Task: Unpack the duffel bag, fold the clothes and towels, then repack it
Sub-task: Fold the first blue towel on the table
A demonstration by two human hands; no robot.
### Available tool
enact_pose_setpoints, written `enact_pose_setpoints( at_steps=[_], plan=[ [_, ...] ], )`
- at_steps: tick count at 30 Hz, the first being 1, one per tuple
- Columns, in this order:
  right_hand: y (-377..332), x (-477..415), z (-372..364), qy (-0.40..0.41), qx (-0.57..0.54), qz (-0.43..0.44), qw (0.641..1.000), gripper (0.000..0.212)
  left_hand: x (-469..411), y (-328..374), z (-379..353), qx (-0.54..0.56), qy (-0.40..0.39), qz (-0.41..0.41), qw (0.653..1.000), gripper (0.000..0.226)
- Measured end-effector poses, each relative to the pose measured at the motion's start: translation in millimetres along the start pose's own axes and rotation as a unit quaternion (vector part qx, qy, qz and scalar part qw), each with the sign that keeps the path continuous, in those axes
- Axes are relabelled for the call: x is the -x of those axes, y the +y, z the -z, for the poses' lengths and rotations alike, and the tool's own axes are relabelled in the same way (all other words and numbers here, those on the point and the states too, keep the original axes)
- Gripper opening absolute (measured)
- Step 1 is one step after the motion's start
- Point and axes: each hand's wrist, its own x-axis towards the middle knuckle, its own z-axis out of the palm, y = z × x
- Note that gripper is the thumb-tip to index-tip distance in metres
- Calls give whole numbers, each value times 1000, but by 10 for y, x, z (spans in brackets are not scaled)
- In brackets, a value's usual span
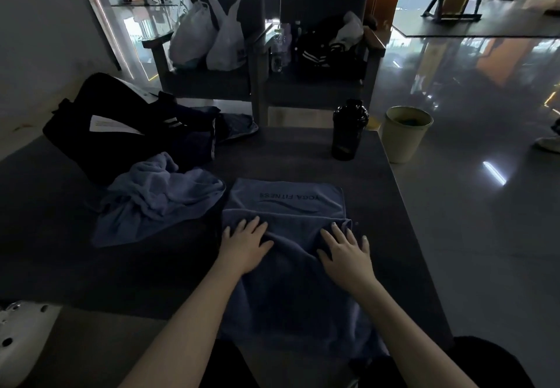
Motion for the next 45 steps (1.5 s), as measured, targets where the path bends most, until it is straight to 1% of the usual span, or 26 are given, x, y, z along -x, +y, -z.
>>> enact_pose_setpoints(
  at_steps=[6,8,11,13,14,16,17,18,20,21,25,27,28,30,33,36,38,42,43,45],
  plan=[
    [54,-677,37,16,0,26,1000,54,-548,-98,117,-22,50,25,998,59],
    [50,-918,80,30,13,20,999,54,-725,-102,178,-25,59,33,997,59],
    [-20,-1109,184,92,49,-36,994,59,-940,-65,276,-48,57,47,996,58],
    [-112,-1035,206,131,20,-42,990,60,-1083,-35,395,-52,76,44,995,54],
    [-166,-950,180,126,-4,-25,992,62,-1161,-31,457,-41,94,37,994,52],
    [-275,-732,61,77,-16,7,997,74,-1331,-38,568,-14,113,10,993,51],
    [-309,-640,-19,56,-7,18,998,84,-1418,-47,607,3,96,-2,995,52],
    [-321,-582,-89,45,2,23,999,91,-1501,-54,631,26,62,-6,998,53],
    [-290,-548,-182,47,10,14,999,93,-1645,-52,643,60,-6,0,998,56],
    [-275,-541,-192,51,11,12,999,93,-1700,-44,642,63,-18,3,998,57],
    [-226,-448,-187,53,14,11,998,90,-1811,22,680,54,-34,7,998,54],
    [-189,-384,-216,47,22,9,999,88,-1848,53,719,26,-46,-1,999,50],
    [-168,-356,-246,57,31,8,998,87,-1881,58,739,15,-48,-2,999,48],
    [-137,-278,-298,72,45,-1,996,80,-1992,37,749,16,-46,1,999,48],
    [-78,-144,-368,65,54,-10,996,69,-2169,-17,741,24,-62,19,998,52],
    [-34,-14,-388,82,57,-11,995,69,-2239,-28,707,37,-35,47,998,62],
    [-16,36,-404,91,63,-14,994,69,-2174,9,691,12,-12,49,999,64],
    [-7,55,-419,87,62,-20,994,69,-1813,130,561,-60,116,33,991,54],
    [-13,58,-409,81,62,-23,995,69,-1706,142,531,-63,123,26,990,50],
    [-18,92,-396,70,61,-27,995,70,-1546,101,458,-34,95,5,995,49]
  ],
)
